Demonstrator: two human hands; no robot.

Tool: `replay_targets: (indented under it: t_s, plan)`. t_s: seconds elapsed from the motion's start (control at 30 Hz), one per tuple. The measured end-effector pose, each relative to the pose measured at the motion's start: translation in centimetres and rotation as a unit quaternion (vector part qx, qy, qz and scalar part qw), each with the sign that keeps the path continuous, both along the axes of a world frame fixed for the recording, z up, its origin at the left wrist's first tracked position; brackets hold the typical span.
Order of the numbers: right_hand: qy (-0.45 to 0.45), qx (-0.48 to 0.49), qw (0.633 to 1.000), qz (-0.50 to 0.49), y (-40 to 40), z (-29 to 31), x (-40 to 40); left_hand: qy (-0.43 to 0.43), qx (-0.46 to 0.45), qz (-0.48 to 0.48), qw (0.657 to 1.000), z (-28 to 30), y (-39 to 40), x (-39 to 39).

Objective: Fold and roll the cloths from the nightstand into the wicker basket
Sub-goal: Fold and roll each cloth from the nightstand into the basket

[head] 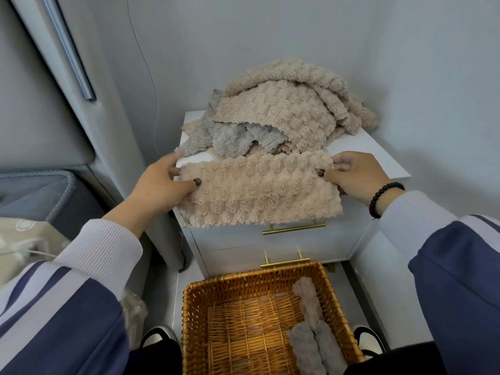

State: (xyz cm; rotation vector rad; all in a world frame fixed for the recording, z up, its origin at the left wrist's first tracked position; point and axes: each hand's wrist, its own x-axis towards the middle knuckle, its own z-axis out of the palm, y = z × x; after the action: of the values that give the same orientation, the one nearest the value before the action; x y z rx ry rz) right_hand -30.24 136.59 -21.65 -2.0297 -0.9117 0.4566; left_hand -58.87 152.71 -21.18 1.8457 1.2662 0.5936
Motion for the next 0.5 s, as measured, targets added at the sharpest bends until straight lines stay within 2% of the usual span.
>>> replay_targets:
  t_s: [0.07,0.23,0.37,0.5]
  plan:
    - [-0.039,-0.001,0.999,-0.015,0.2,-0.1,-0.4,0.048,0.043,0.003,0.998,0.0,-0.4,0.3]
    - [-0.094,-0.042,0.995,-0.005,0.7,0.8,-1.1,0.073,0.084,0.012,0.994,0.3,-0.6,0.5]
    - [-0.12,-0.103,0.987,-0.007,1.1,1.1,-1.0,0.092,0.068,0.008,0.993,0.3,-0.4,0.5]
    - [-0.019,-0.101,0.995,0.009,1.4,1.5,-1.1,0.081,0.002,0.01,0.997,0.3,-0.3,0.5]
